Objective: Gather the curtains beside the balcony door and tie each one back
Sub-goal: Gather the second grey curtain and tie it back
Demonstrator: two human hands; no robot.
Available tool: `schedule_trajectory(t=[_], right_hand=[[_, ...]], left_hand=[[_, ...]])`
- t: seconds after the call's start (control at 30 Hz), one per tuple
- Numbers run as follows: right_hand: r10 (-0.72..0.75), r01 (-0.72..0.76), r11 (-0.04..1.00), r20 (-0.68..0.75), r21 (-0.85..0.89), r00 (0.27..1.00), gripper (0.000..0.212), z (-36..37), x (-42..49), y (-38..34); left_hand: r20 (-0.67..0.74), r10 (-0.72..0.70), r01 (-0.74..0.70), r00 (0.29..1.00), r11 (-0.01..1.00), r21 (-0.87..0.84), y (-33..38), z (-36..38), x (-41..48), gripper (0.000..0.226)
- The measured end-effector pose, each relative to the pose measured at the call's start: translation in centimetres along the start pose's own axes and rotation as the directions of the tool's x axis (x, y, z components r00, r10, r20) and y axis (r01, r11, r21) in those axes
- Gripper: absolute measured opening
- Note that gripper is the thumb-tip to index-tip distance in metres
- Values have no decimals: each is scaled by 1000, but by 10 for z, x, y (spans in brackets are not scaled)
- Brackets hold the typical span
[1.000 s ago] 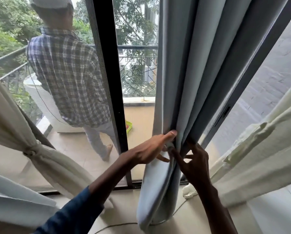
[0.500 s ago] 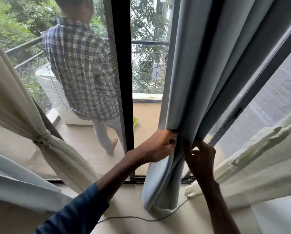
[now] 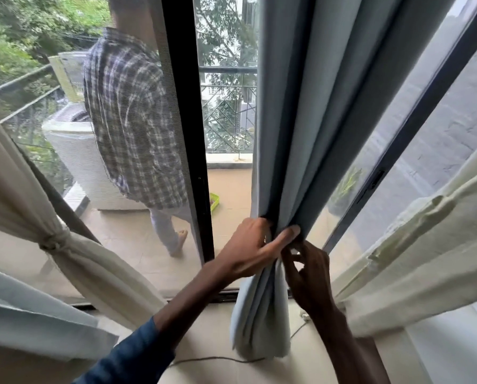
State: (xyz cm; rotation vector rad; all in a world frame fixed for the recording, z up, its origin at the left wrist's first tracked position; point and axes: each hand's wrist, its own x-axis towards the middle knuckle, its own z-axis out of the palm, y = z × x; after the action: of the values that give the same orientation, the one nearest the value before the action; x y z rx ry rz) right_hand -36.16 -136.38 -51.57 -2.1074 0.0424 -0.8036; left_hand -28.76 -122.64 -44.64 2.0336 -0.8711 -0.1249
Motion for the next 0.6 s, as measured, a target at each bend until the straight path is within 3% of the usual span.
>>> schedule_trajectory(t=[0.07, 0.17, 0.3, 0.43, 0.6], right_hand=[[78, -77, 996, -10, 45, 997, 24, -5, 3, -5], [100, -102, 995, -82, -23, 992, 32, -7, 9, -11], [91, -113, 982, -149, -148, 985, 38, -3, 9, -8], [86, -133, 967, -211, -219, 974, 31, -13, 6, 6], [-27, -3, 977, -138, -215, 990, 29, 4, -4, -8]], left_hand=[[-39, 14, -11, 999, 998, 67, 0, 4, -1, 54], [-73, -10, 20, 997, 991, 131, 1, 9, -4, 47], [-53, 35, -28, 998, 993, 112, -5, 6, -6, 50], [-175, -3, 19, 985, 996, 88, -20, -3, -8, 56], [-100, 25, -10, 995, 989, 149, -18, 4, -4, 53]])
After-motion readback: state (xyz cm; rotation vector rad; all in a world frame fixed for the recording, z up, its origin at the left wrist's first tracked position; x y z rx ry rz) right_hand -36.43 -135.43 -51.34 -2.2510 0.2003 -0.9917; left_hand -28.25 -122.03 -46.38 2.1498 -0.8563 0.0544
